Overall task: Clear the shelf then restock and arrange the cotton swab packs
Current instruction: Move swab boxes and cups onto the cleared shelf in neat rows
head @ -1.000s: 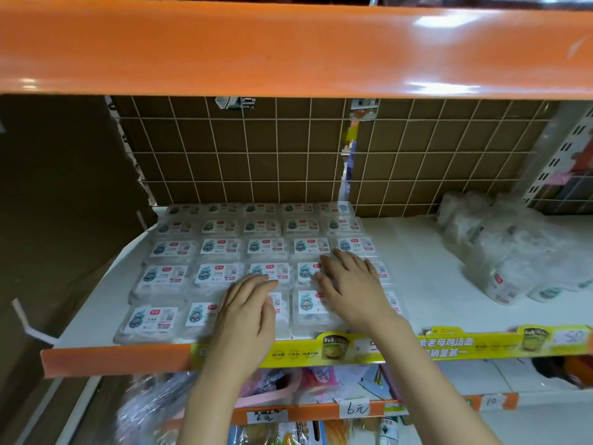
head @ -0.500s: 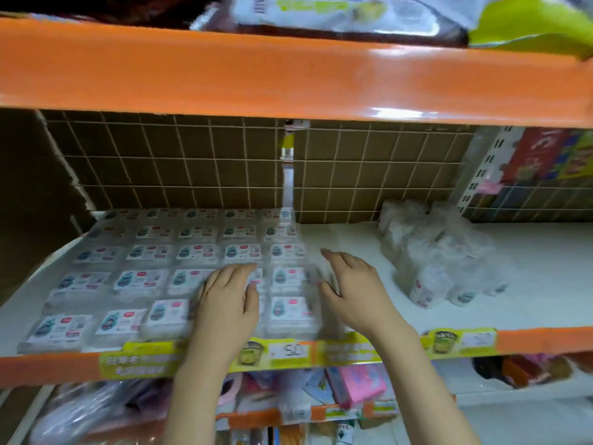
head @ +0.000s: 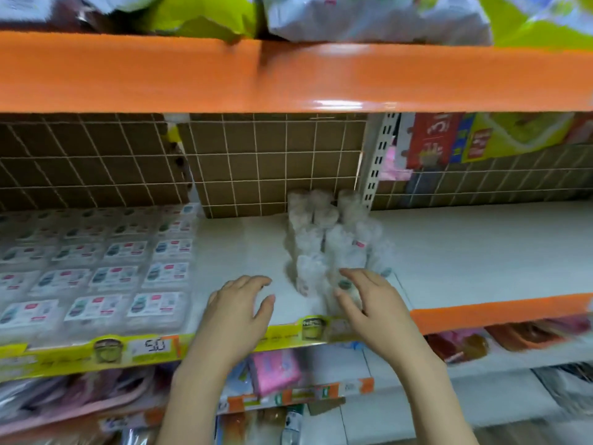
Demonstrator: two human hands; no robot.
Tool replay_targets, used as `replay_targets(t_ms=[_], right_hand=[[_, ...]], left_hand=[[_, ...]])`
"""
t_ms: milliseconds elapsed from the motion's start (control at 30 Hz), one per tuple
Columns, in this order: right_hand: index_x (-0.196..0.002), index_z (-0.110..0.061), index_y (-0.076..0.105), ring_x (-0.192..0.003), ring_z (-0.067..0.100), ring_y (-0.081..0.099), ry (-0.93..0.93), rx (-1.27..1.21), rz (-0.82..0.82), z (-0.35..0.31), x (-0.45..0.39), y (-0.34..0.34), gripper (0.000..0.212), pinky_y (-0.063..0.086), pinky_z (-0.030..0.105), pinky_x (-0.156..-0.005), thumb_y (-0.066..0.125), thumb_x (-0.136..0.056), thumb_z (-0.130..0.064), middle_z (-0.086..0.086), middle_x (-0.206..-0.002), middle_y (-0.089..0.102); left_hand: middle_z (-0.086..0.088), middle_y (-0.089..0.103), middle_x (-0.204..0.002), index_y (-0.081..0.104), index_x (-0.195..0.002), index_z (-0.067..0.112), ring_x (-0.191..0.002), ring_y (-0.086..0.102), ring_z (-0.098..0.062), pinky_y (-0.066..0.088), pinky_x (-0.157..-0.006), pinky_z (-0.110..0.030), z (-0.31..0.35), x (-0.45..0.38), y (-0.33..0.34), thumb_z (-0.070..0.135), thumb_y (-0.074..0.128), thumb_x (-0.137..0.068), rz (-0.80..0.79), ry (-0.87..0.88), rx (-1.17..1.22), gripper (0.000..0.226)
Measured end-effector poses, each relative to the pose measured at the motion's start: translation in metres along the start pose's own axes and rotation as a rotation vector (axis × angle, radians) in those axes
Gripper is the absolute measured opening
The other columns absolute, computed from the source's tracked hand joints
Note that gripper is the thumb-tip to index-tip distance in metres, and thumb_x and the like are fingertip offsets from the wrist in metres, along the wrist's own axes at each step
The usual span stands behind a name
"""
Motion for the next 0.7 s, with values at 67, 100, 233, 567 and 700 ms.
replay_targets(t_ms=[67,100,233,567,700], right_hand=[[-0.13,-0.015,0.053,-0.12,0.023,0.049,0.019,-0.01,0.001,0.014,0.003,-0.004,0.062,0.038,0.032,-0.098,0.031,-0.085,-0.052,0.002,-0.128,0.056],[-0.131,-0.016,0.052,-0.121,0.021,0.048,0.025,-0.011,-0.015,0.019,0.004,-0.004,0.061,0.037,0.031,-0.099,0.032,-0.085,-0.05,0.001,-0.13,0.055],[-0.133,-0.019,0.049,-0.125,0.018,0.045,0.042,-0.032,-0.085,0.034,0.001,-0.003,0.057,0.036,0.031,-0.101,0.035,-0.086,-0.046,-0.001,-0.134,0.052],[-0.13,-0.022,0.051,-0.116,0.017,0.052,0.084,-0.02,-0.083,0.051,-0.022,-0.021,0.038,0.04,0.03,-0.094,0.049,-0.094,-0.034,-0.002,-0.128,0.056],[-0.124,-0.02,0.057,-0.108,0.018,0.056,0.052,-0.043,0.02,0.065,-0.031,-0.045,0.034,0.043,0.031,-0.089,0.053,-0.092,-0.032,0.0,-0.12,0.061]], left_hand=[[-0.001,0.064,-0.115,0.061,-0.118,0.018,-0.108,0.057,-0.023,0.044,-0.094,-0.04,0.003,0.0,0.004,0.06,0.02,-0.071,-0.015,-0.029,0.005,0.075],[-0.002,0.064,-0.113,0.061,-0.118,0.017,-0.106,0.058,-0.023,0.044,-0.094,-0.04,0.004,-0.001,0.006,0.06,0.023,-0.072,-0.026,-0.043,0.008,0.074],[-0.003,0.066,-0.107,0.063,-0.116,0.017,-0.103,0.06,-0.024,0.046,-0.091,-0.04,0.002,-0.007,0.007,0.046,0.039,-0.077,-0.036,-0.081,0.026,0.054],[-0.012,0.068,-0.104,0.066,-0.111,0.009,-0.1,0.061,-0.034,0.048,-0.087,-0.042,-0.005,-0.044,-0.009,0.038,0.045,-0.078,0.081,-0.151,0.032,0.049],[-0.012,0.068,-0.103,0.067,-0.109,0.009,-0.099,0.059,-0.036,0.047,-0.087,-0.044,0.019,-0.058,0.0,0.039,0.044,-0.077,0.112,-0.119,0.016,0.049]])
Point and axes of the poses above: each hand's wrist, its own x-axis away from the middle knuckle, its own y-axis out of the palm, z = x × y, the point moved 3 cm from there along -x, towards the middle knuckle
